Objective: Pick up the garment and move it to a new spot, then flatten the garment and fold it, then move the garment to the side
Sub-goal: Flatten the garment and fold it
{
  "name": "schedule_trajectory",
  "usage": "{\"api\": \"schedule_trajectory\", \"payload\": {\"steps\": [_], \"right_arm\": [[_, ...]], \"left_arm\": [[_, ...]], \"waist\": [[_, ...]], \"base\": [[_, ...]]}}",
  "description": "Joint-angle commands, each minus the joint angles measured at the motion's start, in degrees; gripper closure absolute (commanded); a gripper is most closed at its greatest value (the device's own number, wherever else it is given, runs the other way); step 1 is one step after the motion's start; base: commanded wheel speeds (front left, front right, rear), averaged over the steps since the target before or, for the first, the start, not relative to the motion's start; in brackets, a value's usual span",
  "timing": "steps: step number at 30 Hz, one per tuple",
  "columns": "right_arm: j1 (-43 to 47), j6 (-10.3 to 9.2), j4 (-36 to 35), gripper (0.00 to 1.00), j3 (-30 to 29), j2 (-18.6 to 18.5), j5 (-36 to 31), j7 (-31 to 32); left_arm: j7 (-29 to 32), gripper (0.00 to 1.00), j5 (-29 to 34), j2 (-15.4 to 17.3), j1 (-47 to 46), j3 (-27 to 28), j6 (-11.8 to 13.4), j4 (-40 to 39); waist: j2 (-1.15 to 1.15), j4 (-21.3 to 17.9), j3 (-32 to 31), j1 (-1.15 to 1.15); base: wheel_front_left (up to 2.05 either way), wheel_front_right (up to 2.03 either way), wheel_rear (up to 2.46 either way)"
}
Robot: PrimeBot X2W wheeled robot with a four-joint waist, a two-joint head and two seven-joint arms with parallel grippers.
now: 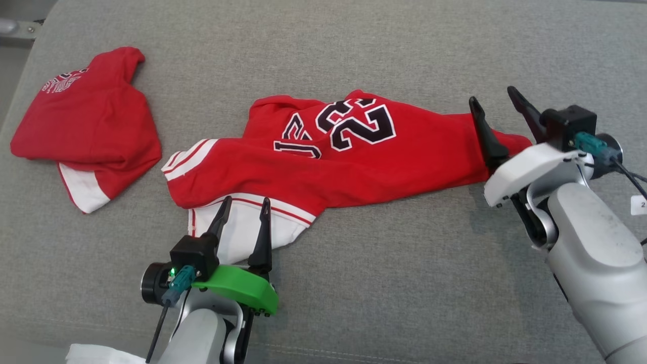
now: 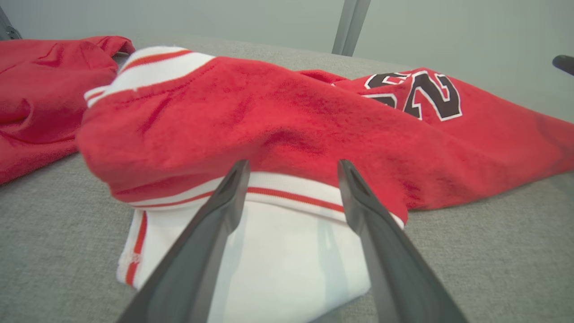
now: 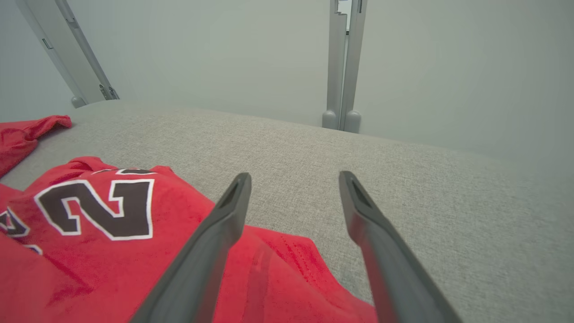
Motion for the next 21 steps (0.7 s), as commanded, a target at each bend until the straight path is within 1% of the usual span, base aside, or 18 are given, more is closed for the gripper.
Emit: {"api": "schedule_trajectory", "payload": {"steps": [1, 11, 14, 17, 21], "right_arm": [[-1.3, -0.10, 0.3, 0.00, 0.4, -0.5, 0.6, 0.4], [-13.9, -0.10, 3.9, 0.00, 11.9, -3.6, 9.1, 7.6], [-16.0, -0.10, 6.5, 0.00, 17.2, -5.3, 11.7, 12.5], [-16.8, -0.10, 6.6, 0.00, 20.8, -6.5, 14.8, 14.8], [-16.8, -0.10, 5.8, 0.00, 25.0, -8.3, 19.1, 16.6]], "left_arm": [[0.0, 0.00, -0.2, 0.1, -1.0, -0.2, 0.2, -0.3], [0.0, 0.00, -3.1, 0.1, -1.7, -4.7, 1.7, -3.3], [0.0, 0.00, -4.0, 0.1, -0.7, -5.7, 2.4, -3.7], [0.0, 0.00, -4.5, 0.1, -0.1, -6.0, 2.9, -3.9], [0.0, 0.00, -4.7, 0.1, 0.7, -5.8, 3.0, -4.2]], "waist": [[0.00, 2.0, 1.3, 0.00], [0.00, 10.1, 3.9, 0.00], [0.00, 12.9, 4.4, 0.00], [0.00, 14.3, 4.5, 0.00], [0.00, 14.8, 4.6, 0.00]], "base": [[0.00, 0.00, 0.00], [0.00, 0.00, 0.00], [0.00, 0.00, 0.00], [0.00, 0.00, 0.00], [0.00, 0.00, 0.00]]}}
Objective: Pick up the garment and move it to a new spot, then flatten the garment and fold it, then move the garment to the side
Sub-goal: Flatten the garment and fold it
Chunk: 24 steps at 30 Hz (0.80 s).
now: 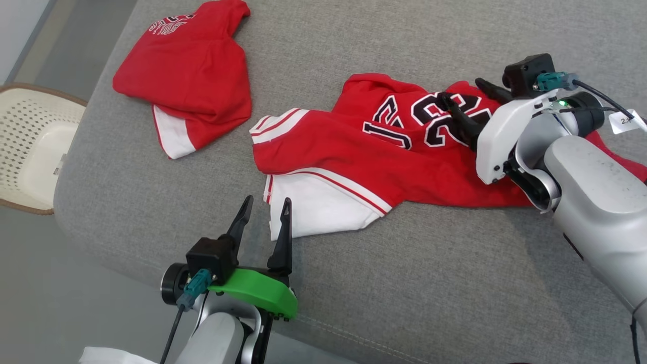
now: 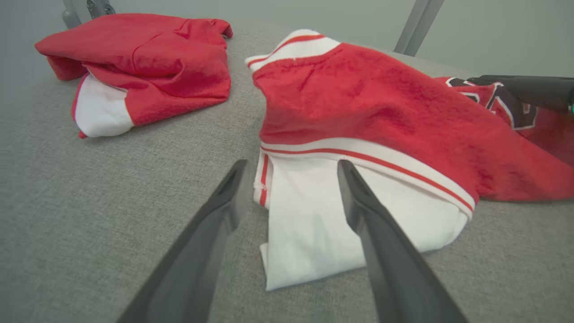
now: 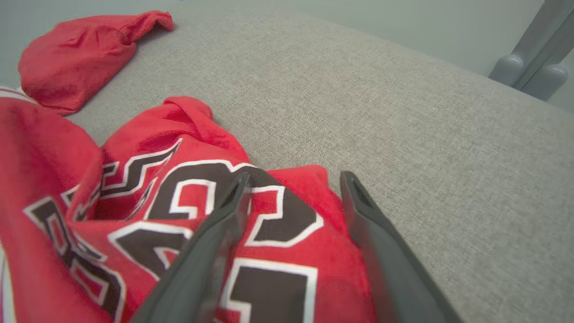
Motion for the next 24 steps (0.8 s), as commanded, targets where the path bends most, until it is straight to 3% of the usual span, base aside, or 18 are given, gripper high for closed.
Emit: {"api": "schedule_trajectory", "payload": {"steps": [1, 10, 11, 13, 19, 24], "right_arm": [[-0.6, -0.10, 0.3, 0.00, 1.6, -1.8, 1.3, 1.0], [-2.7, -0.10, 4.9, 0.00, 5.6, -2.9, 2.5, 1.8], [-2.9, -0.10, 5.2, 0.18, 6.2, -2.8, 2.8, 2.3], [-3.3, -0.10, 5.8, 1.00, 6.8, -2.7, 3.4, 2.3], [-6.2, -0.10, 10.1, 1.00, 4.1, -4.7, 1.0, -4.7], [-9.9, -0.10, 17.9, 1.00, -1.7, -6.9, -2.8, -13.2]], "left_arm": [[0.0, 0.00, -0.1, 0.1, 0.6, 0.1, 0.2, -0.3], [0.0, 0.00, -0.5, 0.1, -0.8, -1.3, 0.1, -0.2], [0.0, 0.00, -0.4, 0.1, -0.8, -1.4, 0.1, -0.2], [0.0, 0.00, -0.5, 0.1, -0.8, -1.5, 0.2, -0.3], [0.0, 0.00, -0.5, 0.1, 0.3, -0.8, 0.4, 0.1], [0.0, 0.00, -0.3, 0.1, 0.7, -0.4, -0.4, 0.4]], "waist": [[0.00, 1.1, 0.6, 0.00], [0.00, 1.8, 1.1, 0.00], [0.00, 1.8, 1.1, 0.00], [0.00, 2.0, 1.2, 0.00], [0.00, 1.5, 0.3, 0.00], [0.00, 0.5, -0.9, 0.00]], "base": [[0.00, 0.00, 0.00], [0.00, 0.00, 0.00], [0.00, 0.00, 0.00], [0.00, 0.00, 0.00], [0.00, 0.00, 0.00], [0.00, 0.00, 0.00]]}}
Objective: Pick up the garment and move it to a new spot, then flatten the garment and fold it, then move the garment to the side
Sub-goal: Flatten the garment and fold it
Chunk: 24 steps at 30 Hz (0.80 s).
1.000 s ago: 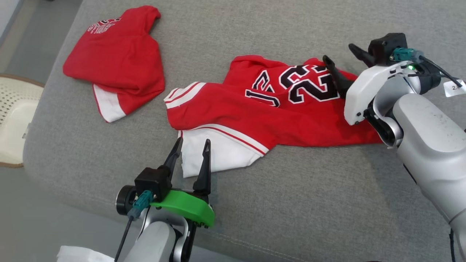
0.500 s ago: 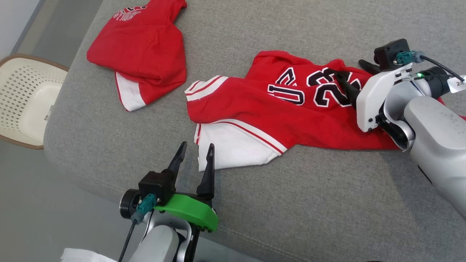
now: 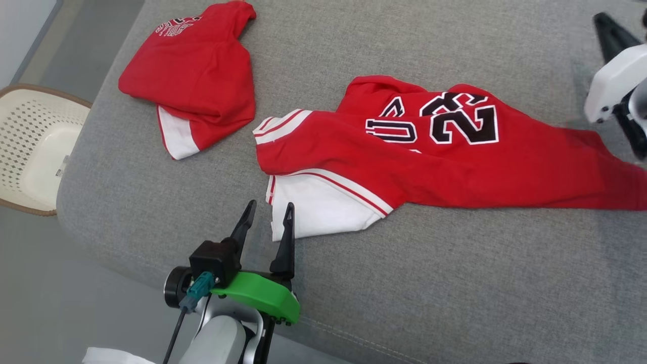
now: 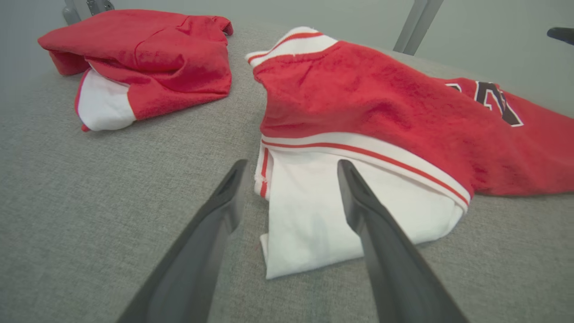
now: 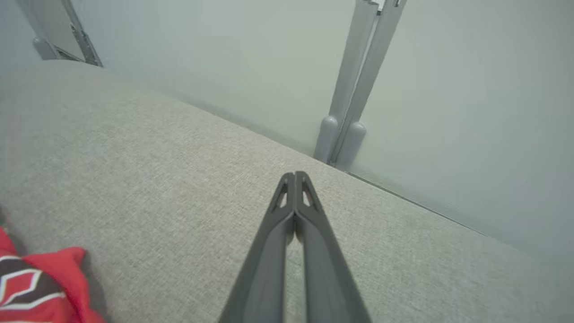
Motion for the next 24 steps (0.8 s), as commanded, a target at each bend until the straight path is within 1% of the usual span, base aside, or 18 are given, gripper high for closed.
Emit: {"api": "schedule_trajectory", "payload": {"steps": [1, 3, 6, 10, 11, 12, 13, 18, 24], "right_arm": [[-0.7, -0.10, 1.3, 1.00, -0.9, 0.2, -0.6, -0.8], [-0.9, -0.06, 1.9, 1.00, -1.5, 1.6, -0.4, -1.6], [0.2, -0.07, 0.4, 1.00, -0.4, 2.8, -0.1, -1.6], [2.2, -0.09, -3.8, 1.00, 2.4, 4.7, 2.7, -0.1], [2.7, -0.09, -4.9, 0.67, 3.2, 4.9, 3.9, 1.0], [3.0, -0.09, -6.0, 0.05, 4.0, 4.8, 4.9, 2.0], [3.4, -0.09, -7.2, 0.00, 4.9, 4.6, 6.0, 3.2], [4.7, -0.09, -11.8, 0.00, 9.5, 2.1, 10.6, 8.6], [4.9, -0.09, -14.0, 0.00, 14.6, -0.2, 13.1, 13.6]], "left_arm": [[0.0, 0.00, 0.2, 0.1, 0.1, -0.1, -0.4, 0.2], [0.0, 0.00, 0.2, 0.1, 0.0, -0.4, -0.5, 0.2], [0.0, 0.00, 0.1, 0.1, -0.1, -0.6, -0.4, 0.0], [0.0, 0.00, -0.4, 0.1, -0.2, -1.1, -0.5, 0.0], [0.0, 0.00, -0.6, 0.1, -0.2, -1.2, -0.4, 0.0], [0.0, 0.00, -0.6, 0.1, -0.2, -1.4, -0.4, 0.0], [0.0, 0.00, -0.7, 0.1, -0.2, -1.6, -0.3, 0.1], [0.0, 0.00, -1.5, 0.1, 0.2, -2.3, -0.1, 0.3], [0.0, 0.00, -2.2, 0.1, 0.6, -3.0, 0.2, 0.3]], "waist": [[0.00, -0.6, -0.5, 0.00], [0.00, -0.8, -0.6, 0.00], [0.00, -1.0, -0.4, 0.00], [0.00, -0.7, 0.1, 0.00], [0.00, -0.5, 0.1, 0.00], [0.00, -0.3, 0.2, 0.00], [0.00, 0.0, 0.2, 0.00], [0.00, 1.5, 0.7, 0.00], [0.00, 2.6, 1.2, 0.00]], "base": [[0.00, 0.00, 0.00], [0.00, 0.00, 0.00], [0.00, 0.00, 0.00], [0.00, 0.00, 0.00], [0.00, 0.00, 0.00], [0.00, 0.00, 0.00], [0.00, 0.00, 0.00], [0.00, 0.00, 0.00], [0.00, 0.00, 0.00]]}}
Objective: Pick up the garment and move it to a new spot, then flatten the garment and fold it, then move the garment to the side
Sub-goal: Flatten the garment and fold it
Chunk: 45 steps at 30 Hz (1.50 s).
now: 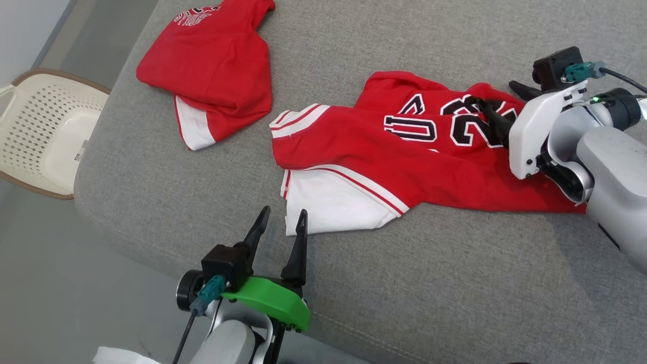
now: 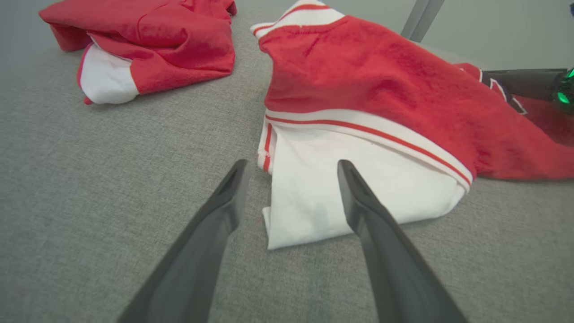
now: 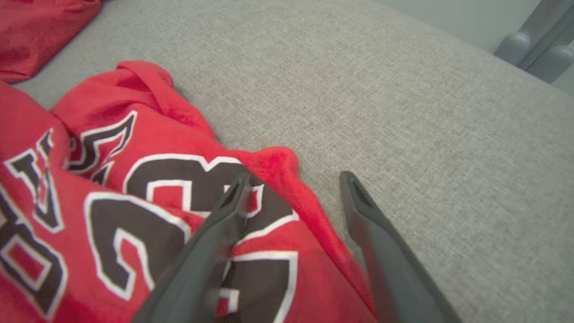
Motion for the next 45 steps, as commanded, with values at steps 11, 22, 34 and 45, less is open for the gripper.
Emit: {"api": "schedule_trajectory", "payload": {"steps": [11, 22, 34, 45], "right_arm": [[-0.3, -0.16, 0.5, 1.00, 5.3, -3.8, 2.9, 5.6], [-9.8, -0.10, 17.4, 1.00, -5.0, -4.2, -8.2, -14.2], [-8.3, -0.09, 22.2, 0.00, -21.0, 1.7, -18.9, -17.7], [21.0, -0.09, -4.6, 0.00, -42.1, 10.6, -31.9, -17.7]], "left_arm": [[0.0, 0.00, -0.7, 0.1, -0.4, 0.2, 0.6, -0.5], [0.0, 0.00, -0.6, 0.1, -0.5, -0.1, 0.4, -1.2], [0.0, 0.00, 0.6, 0.1, -2.5, -0.4, -0.9, 0.8], [0.0, 0.00, 4.5, 0.1, -6.8, 4.1, -6.2, 11.5]], "waist": [[0.00, 0.4, 0.5, 0.00], [0.00, 0.2, 0.9, 0.00], [0.00, -5.3, -1.8, 0.00], [0.00, -20.7, -6.3, 0.00]], "base": [[0.00, 0.00, 0.00], [0.00, 0.00, 0.00], [0.00, 0.00, 0.00], [0.00, 0.00, 0.00]]}}
